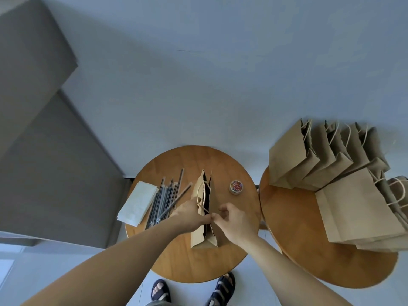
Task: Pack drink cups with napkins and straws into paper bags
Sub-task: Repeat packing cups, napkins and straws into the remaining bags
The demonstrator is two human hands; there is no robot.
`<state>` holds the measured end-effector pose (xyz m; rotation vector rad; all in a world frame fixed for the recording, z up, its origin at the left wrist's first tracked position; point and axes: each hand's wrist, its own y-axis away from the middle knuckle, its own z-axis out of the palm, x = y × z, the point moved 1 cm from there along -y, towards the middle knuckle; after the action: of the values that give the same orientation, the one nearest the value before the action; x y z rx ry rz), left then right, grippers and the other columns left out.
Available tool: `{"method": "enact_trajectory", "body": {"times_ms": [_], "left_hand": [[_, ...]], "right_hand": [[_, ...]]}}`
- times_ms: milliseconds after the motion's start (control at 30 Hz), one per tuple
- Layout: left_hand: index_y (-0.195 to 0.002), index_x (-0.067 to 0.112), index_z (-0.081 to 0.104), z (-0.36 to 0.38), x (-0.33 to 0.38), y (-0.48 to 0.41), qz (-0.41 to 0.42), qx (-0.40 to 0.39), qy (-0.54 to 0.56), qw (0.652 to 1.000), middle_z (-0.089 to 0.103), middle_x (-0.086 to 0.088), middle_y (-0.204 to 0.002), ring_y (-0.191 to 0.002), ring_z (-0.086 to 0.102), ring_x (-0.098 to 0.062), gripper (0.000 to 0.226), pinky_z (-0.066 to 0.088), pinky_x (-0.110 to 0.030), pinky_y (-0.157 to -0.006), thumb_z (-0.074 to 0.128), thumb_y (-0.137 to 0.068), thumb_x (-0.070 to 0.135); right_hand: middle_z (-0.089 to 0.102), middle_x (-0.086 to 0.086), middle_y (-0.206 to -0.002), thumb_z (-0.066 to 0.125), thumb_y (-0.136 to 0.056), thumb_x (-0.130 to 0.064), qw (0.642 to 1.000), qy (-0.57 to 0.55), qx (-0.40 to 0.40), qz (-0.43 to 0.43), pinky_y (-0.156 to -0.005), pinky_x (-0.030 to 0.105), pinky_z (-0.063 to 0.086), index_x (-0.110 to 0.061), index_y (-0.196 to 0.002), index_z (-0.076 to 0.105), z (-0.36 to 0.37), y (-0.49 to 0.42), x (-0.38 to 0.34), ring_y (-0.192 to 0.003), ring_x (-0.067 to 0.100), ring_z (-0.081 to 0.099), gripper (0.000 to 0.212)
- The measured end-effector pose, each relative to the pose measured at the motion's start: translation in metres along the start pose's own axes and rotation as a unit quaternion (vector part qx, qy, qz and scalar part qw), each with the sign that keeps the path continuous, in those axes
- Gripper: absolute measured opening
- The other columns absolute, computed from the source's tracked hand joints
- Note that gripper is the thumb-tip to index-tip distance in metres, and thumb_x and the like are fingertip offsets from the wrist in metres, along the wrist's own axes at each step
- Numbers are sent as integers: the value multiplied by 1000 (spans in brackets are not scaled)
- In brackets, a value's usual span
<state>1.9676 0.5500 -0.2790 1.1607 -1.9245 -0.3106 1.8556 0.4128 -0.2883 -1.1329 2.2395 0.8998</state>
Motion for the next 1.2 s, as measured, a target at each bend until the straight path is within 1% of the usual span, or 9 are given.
{"method": "enact_trajectory", "body": {"times_ms": [133, 233, 367, 533, 600, 700, 767, 900, 1200], "left_hand": [[-136, 20, 46, -4, -14, 2, 3, 0, 43, 999, 62, 3, -124, -106, 60, -15, 71, 49, -27, -84, 69, -81, 57], [-112, 24, 61, -5, -22, 1, 2, 4, 63, 998, 71, 2, -102, -92, 67, -18, 50, 58, -40, -84, 72, -75, 55], [-92, 35, 63, -3, -23, -2, 19, -5, 75, 997, 72, 0, -91, -86, 69, -20, 28, 59, -43, -82, 72, -75, 55], [-96, 38, 62, 0, -35, -3, 3, -4, 109, 994, 69, 11, -94, -87, 65, -6, 24, 57, -28, -79, 73, -81, 53], [-113, 28, 61, 1, -38, -2, -7, -11, 134, 991, 67, 11, -98, -90, 64, -5, 41, 54, -22, -74, 74, -82, 51], [-117, 21, 61, 3, -37, -3, -39, -41, 155, 986, 67, 2, -107, -95, 65, -15, 52, 58, -36, -86, 71, -81, 57], [-117, 23, 60, 3, -36, -3, -57, -63, 175, 981, 68, -3, -107, -94, 68, -19, 51, 60, -40, -85, 70, -81, 57], [-111, 22, 60, 3, -38, -5, -85, -53, 223, 970, 69, -6, -107, -94, 69, -21, 31, 59, -41, -82, 63, -86, 40], [-92, 21, 61, 12, -18, -17, -172, 116, -27, 978, 65, 0, -77, -66, 67, -16, 22, 62, -33, -69, 49, -99, 37]], "right_hand": [[60, -13, -121, 59, -81, -68, 999, -35, -28, -5, -79, 17, 46, -27, -131, 52, 3, -3, -2, -105, 5, 57, 65], [58, -12, -123, 60, -79, -71, 998, -37, -46, -7, -88, 25, 49, -25, -132, 51, 6, -11, -7, -109, 7, 56, 71], [61, -7, -120, 60, -84, -62, 999, -17, -46, 5, -86, 27, 50, -22, -129, 54, 9, -24, -9, -104, 11, 58, 61], [64, -3, -117, 58, -91, -55, 999, 15, -23, 27, -79, 24, 46, -19, -127, 56, 2, -29, 2, -101, 14, 60, 51], [63, -3, -115, 55, -90, -60, 998, -30, -15, 48, -78, 25, 45, -19, -123, 56, 0, -33, -2, -98, 12, 57, 52], [61, -4, -117, 56, -84, -66, 993, -88, -17, 82, -76, 28, 43, -22, -120, 54, 0, -42, -20, -101, 15, 56, 57], [60, -3, -116, 57, -84, -62, 994, -38, -41, 91, -75, 31, 42, -20, -123, 52, 4, -48, -29, -103, 19, 58, 58], [61, -6, -95, 58, -88, -48, 990, 36, -69, 117, -54, 25, 38, -22, -106, 52, 2, -53, -26, -77, 12, 58, 32], [62, 1, -78, 54, -95, -21, 977, 123, -92, 148, -50, 23, 45, -19, -80, 58, -16, -54, -8, -68, 16, 63, 16]]}}
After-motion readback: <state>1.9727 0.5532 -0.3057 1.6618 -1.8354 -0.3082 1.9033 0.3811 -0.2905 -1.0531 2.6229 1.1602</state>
